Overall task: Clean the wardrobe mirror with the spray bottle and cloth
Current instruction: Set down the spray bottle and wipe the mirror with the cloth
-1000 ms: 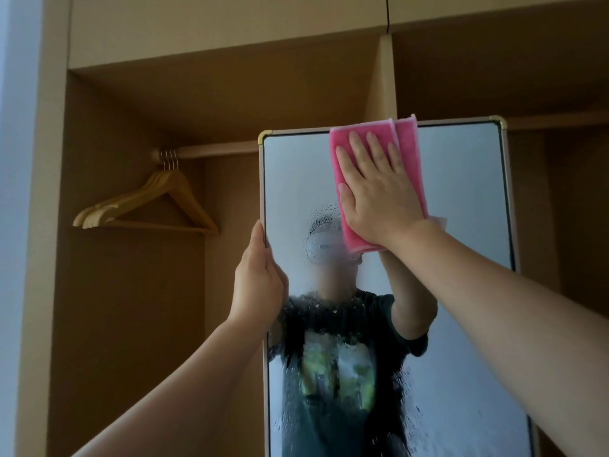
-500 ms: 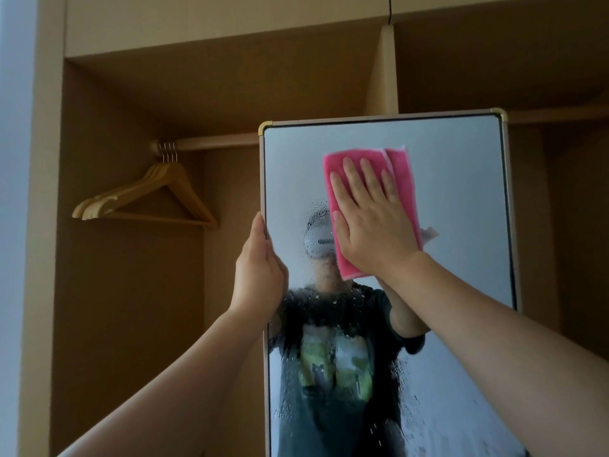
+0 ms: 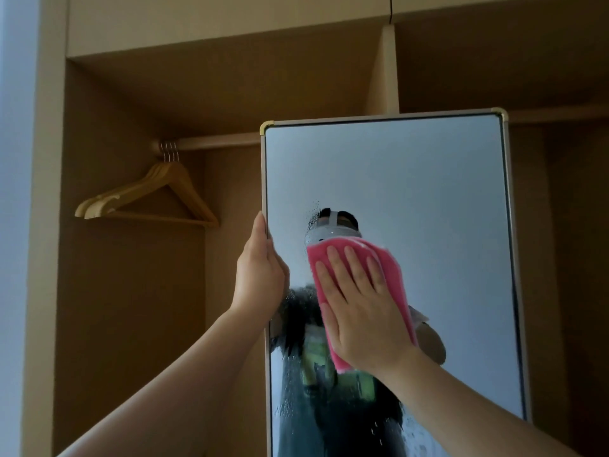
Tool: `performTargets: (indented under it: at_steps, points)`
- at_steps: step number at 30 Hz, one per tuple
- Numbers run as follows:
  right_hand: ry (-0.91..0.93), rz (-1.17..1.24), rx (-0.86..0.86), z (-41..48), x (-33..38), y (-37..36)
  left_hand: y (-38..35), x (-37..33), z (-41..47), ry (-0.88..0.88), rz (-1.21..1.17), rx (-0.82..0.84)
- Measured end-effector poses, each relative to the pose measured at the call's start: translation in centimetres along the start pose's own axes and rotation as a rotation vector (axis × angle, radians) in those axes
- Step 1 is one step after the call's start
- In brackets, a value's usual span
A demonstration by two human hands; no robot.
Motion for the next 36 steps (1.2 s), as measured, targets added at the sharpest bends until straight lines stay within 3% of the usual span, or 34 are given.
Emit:
performTargets:
  at_steps: [14, 36]
  points:
    - [0.078, -0.037, 0.012, 2.4, -0.9, 0.6, 1.6, -0.4, -1.0, 0.059, 0.042, 0.122]
    - [-0.024, -0.161, -0.031, 18.0, -5.2, 4.3, 3.1, 1.3, -2.9, 0.066, 0.071, 0.292]
Point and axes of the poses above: each hand's wrist, its own z-axis towards the middle knuckle, its own y-axis out of the back of the hand, x = y × z, the point moved 2 cm from there along z, towards the middle knuckle, and after that the axes turned 8 degrees about y, right-handed, at the moved point
